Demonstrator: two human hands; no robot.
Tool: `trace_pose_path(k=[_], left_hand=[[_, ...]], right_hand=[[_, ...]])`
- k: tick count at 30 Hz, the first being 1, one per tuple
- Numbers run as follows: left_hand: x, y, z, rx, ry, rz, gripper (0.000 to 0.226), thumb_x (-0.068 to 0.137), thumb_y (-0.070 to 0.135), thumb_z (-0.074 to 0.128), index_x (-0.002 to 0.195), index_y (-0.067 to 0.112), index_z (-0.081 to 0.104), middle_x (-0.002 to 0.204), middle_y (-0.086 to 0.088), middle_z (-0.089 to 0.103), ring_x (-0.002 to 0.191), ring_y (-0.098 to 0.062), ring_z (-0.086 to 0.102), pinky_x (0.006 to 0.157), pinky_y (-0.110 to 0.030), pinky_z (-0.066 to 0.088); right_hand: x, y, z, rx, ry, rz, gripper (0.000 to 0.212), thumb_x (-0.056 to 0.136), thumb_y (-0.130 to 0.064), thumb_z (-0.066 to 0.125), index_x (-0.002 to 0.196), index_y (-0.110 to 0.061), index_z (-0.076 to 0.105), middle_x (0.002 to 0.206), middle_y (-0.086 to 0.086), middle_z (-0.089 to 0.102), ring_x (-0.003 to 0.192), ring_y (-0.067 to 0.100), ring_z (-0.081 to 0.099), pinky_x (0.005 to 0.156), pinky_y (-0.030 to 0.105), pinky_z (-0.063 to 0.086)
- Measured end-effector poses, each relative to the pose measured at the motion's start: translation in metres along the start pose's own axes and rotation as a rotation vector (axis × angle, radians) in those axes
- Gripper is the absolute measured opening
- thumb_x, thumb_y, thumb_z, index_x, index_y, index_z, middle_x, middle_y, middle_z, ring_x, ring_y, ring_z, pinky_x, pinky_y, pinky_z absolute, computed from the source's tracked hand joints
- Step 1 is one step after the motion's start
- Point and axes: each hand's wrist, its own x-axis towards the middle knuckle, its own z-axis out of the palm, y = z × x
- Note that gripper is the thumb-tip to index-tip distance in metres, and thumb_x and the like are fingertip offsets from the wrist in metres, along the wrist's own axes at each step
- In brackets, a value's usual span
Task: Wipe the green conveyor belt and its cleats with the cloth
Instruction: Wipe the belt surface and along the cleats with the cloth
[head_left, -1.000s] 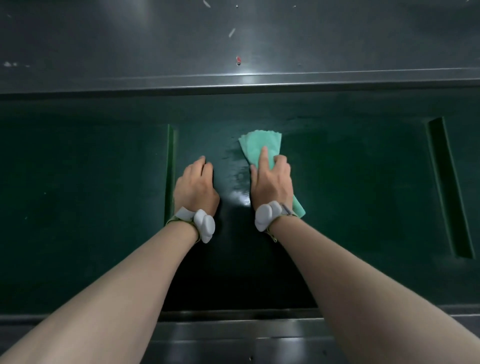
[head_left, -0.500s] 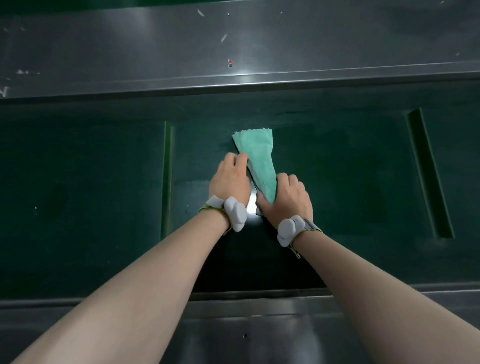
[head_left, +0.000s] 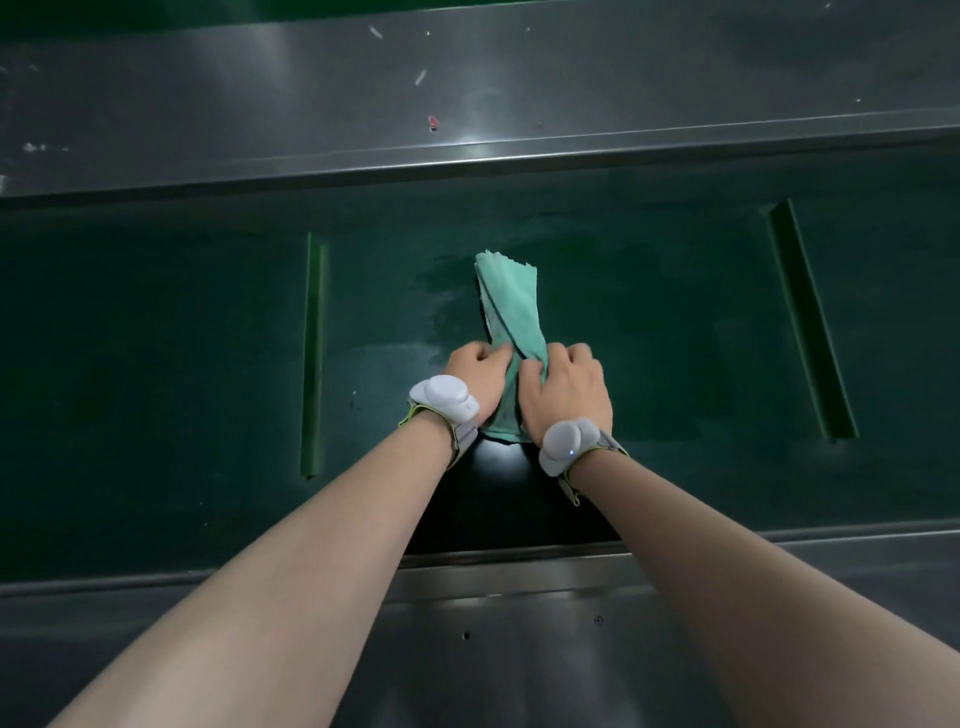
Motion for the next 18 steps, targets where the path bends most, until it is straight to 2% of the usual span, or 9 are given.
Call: trace_pose_path(k=[3, 5, 6, 8, 10, 12, 14, 16, 18], left_hand=[[-0.001, -0.007, 0.002, 0.019, 0.068, 0.006, 0.026, 0.094, 0.045, 0.057, 0.09, 0.02, 0.059, 0.078, 0.009, 0.059, 0.064, -0.009, 0.053, 0.053, -0.027, 0.034], [-0.003, -0.011, 0.0, -0.003, 0.101, 0.002, 0.021, 0.096, 0.045, 0.056, 0.087, 0.026, 0.053, 0.079, 0.009, 0.059, 0.063, -0.007, 0.053, 0.052, -0.026, 0.032], [-0.004, -0.013, -0.002, -0.006, 0.113, 0.003, 0.022, 0.097, 0.045, 0.055, 0.087, 0.026, 0.051, 0.078, 0.009, 0.058, 0.063, -0.007, 0.053, 0.052, -0.026, 0.032], [-0.004, -0.018, -0.006, -0.004, 0.16, 0.012, 0.023, 0.098, 0.044, 0.054, 0.092, 0.022, 0.052, 0.079, 0.009, 0.055, 0.065, -0.012, 0.052, 0.054, -0.028, 0.031], [-0.005, -0.023, -0.009, -0.025, 0.241, 0.003, 0.024, 0.101, 0.041, 0.053, 0.103, 0.016, 0.055, 0.085, 0.006, 0.058, 0.072, -0.02, 0.053, 0.059, -0.03, 0.033], [-0.007, -0.027, -0.014, -0.035, 0.32, -0.023, 0.028, 0.103, 0.038, 0.052, 0.114, 0.012, 0.055, 0.098, 0.0, 0.061, 0.082, -0.026, 0.054, 0.072, -0.03, 0.036], [-0.01, -0.031, -0.019, -0.039, 0.35, -0.025, 0.027, 0.102, 0.034, 0.053, 0.118, 0.011, 0.052, 0.104, -0.004, 0.062, 0.087, -0.03, 0.056, 0.077, -0.033, 0.041], [-0.013, -0.032, -0.022, -0.041, 0.346, -0.023, 0.025, 0.101, 0.029, 0.054, 0.119, 0.013, 0.05, 0.104, -0.004, 0.064, 0.091, -0.033, 0.061, 0.082, -0.038, 0.048], [-0.012, -0.029, -0.026, -0.066, 0.336, -0.031, 0.025, 0.097, 0.027, 0.057, 0.119, 0.017, 0.05, 0.107, -0.002, 0.068, 0.093, -0.032, 0.065, 0.086, -0.04, 0.053]], right_hand=[[0.002, -0.002, -0.004, 0.027, 0.034, 0.031, 0.047, 0.098, -0.04, 0.046, 0.138, -0.015, 0.048, 0.122, 0.009, 0.054, 0.107, 0.031, 0.051, 0.086, 0.042, 0.047], [0.006, -0.004, -0.006, -0.002, -0.028, -0.006, 0.056, 0.098, -0.051, 0.049, 0.142, -0.016, 0.043, 0.122, 0.008, 0.055, 0.109, 0.031, 0.052, 0.089, 0.043, 0.048], [0.009, -0.004, -0.006, -0.016, -0.053, -0.018, 0.053, 0.099, -0.05, 0.049, 0.14, -0.016, 0.044, 0.121, 0.007, 0.057, 0.109, 0.032, 0.054, 0.089, 0.043, 0.049], [0.017, -0.004, -0.005, 0.014, -0.041, 0.006, 0.035, 0.104, -0.036, 0.045, 0.132, -0.016, 0.05, 0.115, 0.008, 0.062, 0.105, 0.034, 0.058, 0.082, 0.043, 0.051], [0.024, -0.004, -0.004, 0.139, -0.014, 0.132, 0.028, 0.105, -0.029, 0.041, 0.126, -0.016, 0.053, 0.106, 0.009, 0.067, 0.094, 0.035, 0.061, 0.072, 0.038, 0.048], [0.028, -0.005, -0.004, 0.272, -0.045, 0.316, 0.029, 0.104, -0.031, 0.042, 0.129, -0.02, 0.052, 0.106, 0.007, 0.069, 0.083, 0.032, 0.06, 0.062, 0.029, 0.038], [0.031, -0.006, -0.005, 0.31, -0.099, 0.425, 0.034, 0.101, -0.033, 0.044, 0.133, -0.026, 0.05, 0.106, 0.001, 0.07, 0.076, 0.026, 0.06, 0.053, 0.024, 0.025], [0.031, -0.007, -0.003, 0.311, -0.118, 0.424, 0.037, 0.1, -0.034, 0.046, 0.136, -0.026, 0.048, 0.106, -0.002, 0.068, 0.07, 0.019, 0.058, 0.053, 0.023, 0.02], [0.032, -0.006, -0.001, 0.312, -0.105, 0.403, 0.04, 0.099, -0.035, 0.047, 0.138, -0.027, 0.047, 0.111, -0.002, 0.067, 0.067, 0.014, 0.054, 0.053, 0.022, 0.021]])
